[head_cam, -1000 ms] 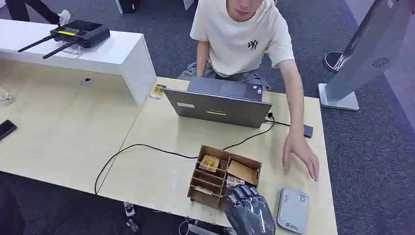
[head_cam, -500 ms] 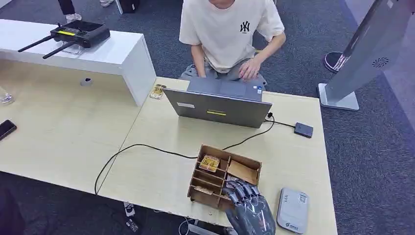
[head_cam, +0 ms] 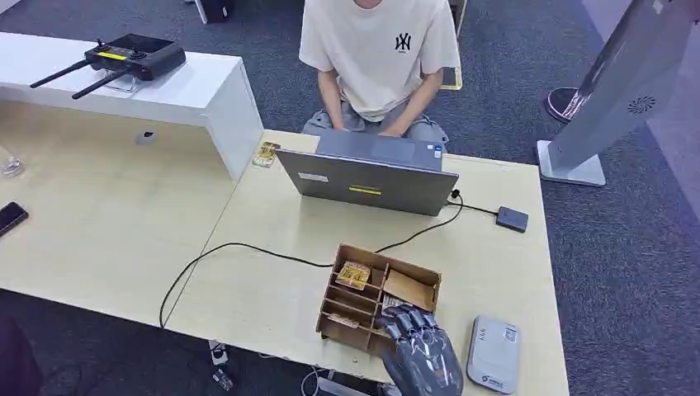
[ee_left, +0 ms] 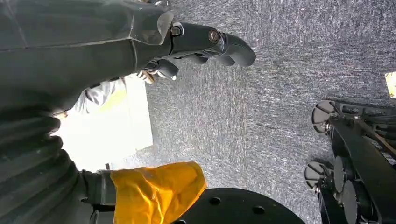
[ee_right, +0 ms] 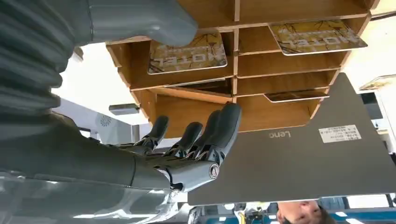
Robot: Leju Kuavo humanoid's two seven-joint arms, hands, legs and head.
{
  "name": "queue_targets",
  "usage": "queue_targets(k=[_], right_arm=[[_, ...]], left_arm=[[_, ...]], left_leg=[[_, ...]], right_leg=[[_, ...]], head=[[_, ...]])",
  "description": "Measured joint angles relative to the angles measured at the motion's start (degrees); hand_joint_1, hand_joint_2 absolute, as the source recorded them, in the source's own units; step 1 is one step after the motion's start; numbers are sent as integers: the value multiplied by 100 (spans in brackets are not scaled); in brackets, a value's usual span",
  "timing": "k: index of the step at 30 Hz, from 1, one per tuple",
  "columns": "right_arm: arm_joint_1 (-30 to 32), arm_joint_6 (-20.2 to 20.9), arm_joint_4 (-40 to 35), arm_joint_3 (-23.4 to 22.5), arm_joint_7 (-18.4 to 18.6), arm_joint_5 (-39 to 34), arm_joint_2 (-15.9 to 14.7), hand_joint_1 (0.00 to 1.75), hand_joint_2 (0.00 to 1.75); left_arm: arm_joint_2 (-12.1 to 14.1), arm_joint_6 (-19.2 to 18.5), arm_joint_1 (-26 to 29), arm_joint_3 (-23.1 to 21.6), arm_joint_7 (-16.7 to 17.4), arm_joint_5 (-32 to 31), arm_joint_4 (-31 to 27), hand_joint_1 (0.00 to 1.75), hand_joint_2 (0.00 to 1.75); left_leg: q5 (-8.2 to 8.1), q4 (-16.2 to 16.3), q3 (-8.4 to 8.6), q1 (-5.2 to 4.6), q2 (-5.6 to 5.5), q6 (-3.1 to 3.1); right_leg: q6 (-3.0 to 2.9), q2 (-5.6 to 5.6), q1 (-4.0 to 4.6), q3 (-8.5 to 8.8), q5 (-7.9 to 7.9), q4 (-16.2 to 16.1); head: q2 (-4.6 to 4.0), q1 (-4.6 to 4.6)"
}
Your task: Pass the card to the sensor for recognition and then transmit it.
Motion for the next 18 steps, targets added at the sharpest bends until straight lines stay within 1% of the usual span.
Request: queue_targets(k=[1, 3, 4, 6, 13, 18], right_arm=[[-16, 11, 28, 0, 4, -6, 15, 68, 175], [-38, 17, 76, 0, 7, -17, 37, 66, 175], [-46, 17, 98, 0, 15, -28, 52, 70, 175], [-61, 17, 142, 0, 46, -52, 76, 65, 175], [-107, 17, 264, -2, 66, -61, 116, 70, 175], [-107, 13, 328, -9, 111, -59, 122, 70, 175]], left_arm=[[0, 0, 0, 0, 0, -2, 0, 0, 175], [0, -2, 0, 0, 0, -4, 0, 0, 175], [0, -2, 0, 0, 2, -4, 0, 0, 175], [2, -2, 0, 0, 2, -4, 0, 0, 175], [2, -2, 0, -2, 2, -13, 0, 0, 175], [2, -4, 0, -2, 4, -22, 0, 0, 175]], left_leg=[[0, 0, 0, 0, 0, 0], [0, 0, 0, 0, 0, 0], [0, 0, 0, 0, 0, 0], [0, 0, 0, 0, 0, 0], [0, 0, -1, 0, 0, 0], [0, 0, 0, 0, 0, 0]], right_leg=[[0, 0, 0, 0, 0, 0], [0, 0, 0, 0, 0, 0], [0, 0, 0, 0, 0, 0], [0, 0, 0, 0, 0, 0], [0, 0, 0, 0, 0, 0], [0, 0, 0, 0, 0, 0]], head=[[0, 0], [0, 0], [0, 0], [0, 0], [0, 0], [0, 2]])
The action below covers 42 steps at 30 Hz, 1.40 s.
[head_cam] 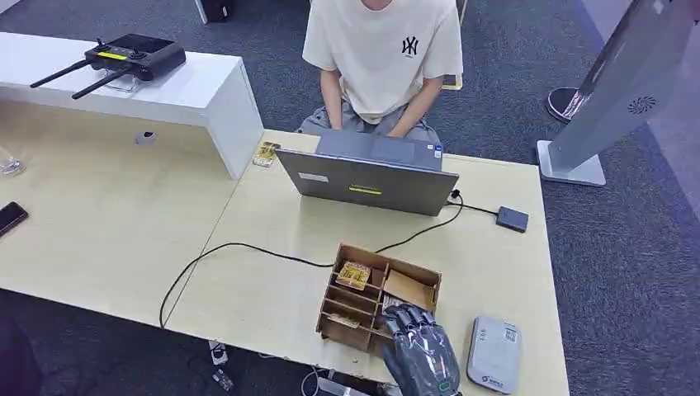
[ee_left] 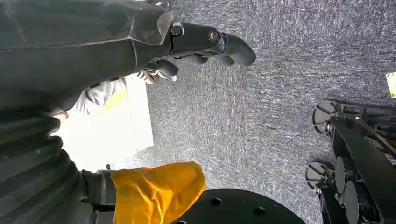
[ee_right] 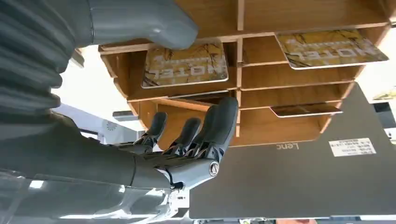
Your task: Pass the card to the sensor for recognition and then transmit it.
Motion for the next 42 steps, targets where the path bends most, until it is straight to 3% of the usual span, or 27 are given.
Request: queue_targets(k=[12, 16, 17, 18, 20, 23, 42], right_arm=[[10, -7, 98, -66, 90, 85, 0, 73, 175], [27, -7, 105, -138, 133, 105, 0, 94, 175], [28, -7, 105, -146, 133, 107, 0, 112, 175], [30, -7, 105, -153, 138, 107, 0, 112, 175], [36, -7, 105, -160, 142, 107, 0, 136, 175], [37, -7, 107, -164, 142, 107, 0, 152, 175], [34, 81, 103, -221, 136, -83, 37, 175, 175]], left_arm=[[0, -4, 1, 0, 13, 2, 0, 0, 175], [2, -7, 2, 0, 13, 2, 0, 0, 175], [2, -7, 2, 0, 13, 2, 0, 0, 175], [2, -7, 2, 0, 13, 2, 0, 0, 175], [2, -7, 2, 0, 13, 2, 0, 0, 175], [2, -7, 2, 0, 13, 2, 0, 0, 175], [46, -13, 3, 0, 13, 17, 0, 0, 175]], left_leg=[[0, 0, 0, 0, 0, 0], [0, 0, 0, 0, 0, 0], [0, 0, 0, 0, 0, 0], [0, 0, 0, 0, 0, 0], [0, 0, 0, 0, 0, 0], [0, 0, 1, 0, 0, 0], [0, 0, 1, 0, 0, 0]], right_leg=[[0, 0, 0, 0, 0, 0], [0, 0, 0, 0, 0, 0], [0, 0, 0, 0, 0, 0], [0, 0, 0, 0, 0, 0], [0, 0, 0, 0, 0, 0], [0, 0, 0, 0, 0, 0], [0, 0, 0, 1, 0, 0]], head=[[0, -2], [0, -2], [0, -2], [0, -2], [0, -2], [0, -2], [0, -2]])
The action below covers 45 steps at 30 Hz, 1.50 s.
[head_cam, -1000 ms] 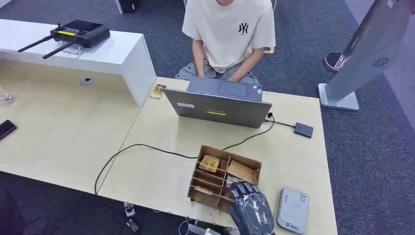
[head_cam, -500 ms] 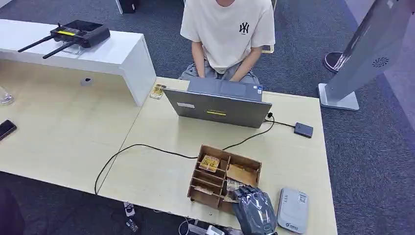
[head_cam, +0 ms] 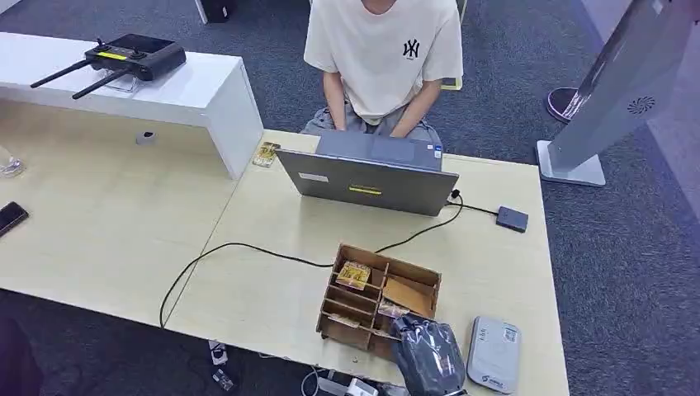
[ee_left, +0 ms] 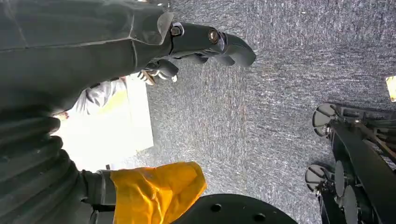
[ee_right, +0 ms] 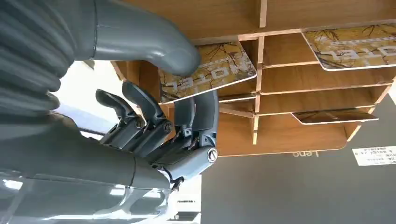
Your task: Pass the card to the sensor for recognition and then transmit it.
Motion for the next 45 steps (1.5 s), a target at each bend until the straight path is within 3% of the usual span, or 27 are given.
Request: queue_targets(k=[8, 16, 29, 36, 42, 45], right_arm=[[7, 103, -238, -109, -138, -702, 2, 175, 175], [43, 133, -518, -227, -184, -943, 2, 173, 175], [231, 603, -1725, -702, -582, -2818, -206, 175, 175], [268, 1487, -2107, -1275, -1340, -5042, -509, 175, 175], [306, 1700, -2159, -1427, -1497, -5492, -551, 175, 175], [364, 2039, -2175, -1713, -1729, -6118, -601, 175, 175]], left_arm=[[0, -2, 1, 0, 0, 11, 0, 0, 175], [0, -2, 3, 2, -2, 22, 0, 0, 175], [39, -66, 30, 4, -83, 52, 0, 0, 175], [89, -107, 36, 4, -118, 20, 0, 0, 175], [96, -111, 37, 4, -118, 6, 0, 0, 175], [114, -116, 39, 4, -118, -9, 0, 0, 175]], left_leg=[[0, 0, 0, 0, 0, 0], [0, 0, 0, 0, -1, 0], [0, 0, 0, -1, 0, 0], [0, 1, 0, -1, 0, 0], [0, 1, 0, -1, -1, 0], [0, 1, 0, -1, -1, 0]], right_leg=[[0, 0, 0, 0, 0, 0], [0, 0, 0, -1, 0, 0], [0, 0, 0, -1, 0, 0], [1, 0, -1, -1, 1, -1], [1, -1, -1, -1, 0, -1], [1, 0, -1, -2, 0, 0]], head=[[0, 0], [0, 2], [0, 0], [0, 2], [0, 0], [0, 0]])
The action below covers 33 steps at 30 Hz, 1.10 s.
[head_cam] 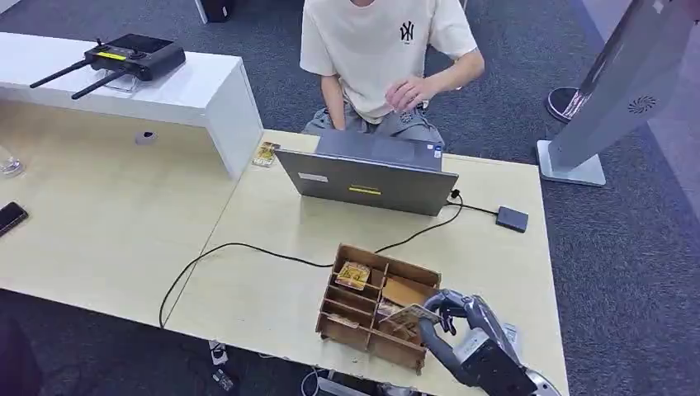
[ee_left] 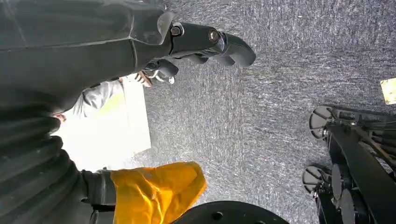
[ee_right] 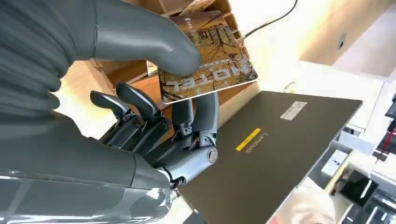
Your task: Pass the card to the sensor for recognition and then transmit it.
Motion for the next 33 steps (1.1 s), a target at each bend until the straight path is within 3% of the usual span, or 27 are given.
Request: queue_targets(k=[8, 14, 24, 33], right_arm=[[-31, 75, 37, -134, -39, -107, -20, 175, 175], [-470, 55, 122, -62, -116, 111, 81, 175, 175], [-2166, -109, 665, 439, 249, 299, 925, 175, 175], [-3373, -1063, 2000, 803, 550, 1807, 1819, 175, 175]], left_arm=[[15, 9, 0, 0, 2, -20, 0, 0, 175], [26, 9, -8, 0, 2, -83, 0, 0, 175], [31, -9, -72, -55, 2, -267, 0, 0, 175], [31, 15, -113, -270, 17, -483, 0, 0, 175]], left_leg=[[0, 0, -2, 0, -1, 0], [1, 0, -2, 0, 1, 0], [12, 0, 2, 2, 0, -5], [15, 0, 1, 2, 0, -9]], right_leg=[[0, 0, 0, 1, 0, 0], [-1, 1, 0, 2, 2, 3], [-4, 2, 1, 1, 4, 15], [-4, 3, 1, -2, 4, 17]], head=[[0, 0], [0, 0], [0, 2], [0, 0]])
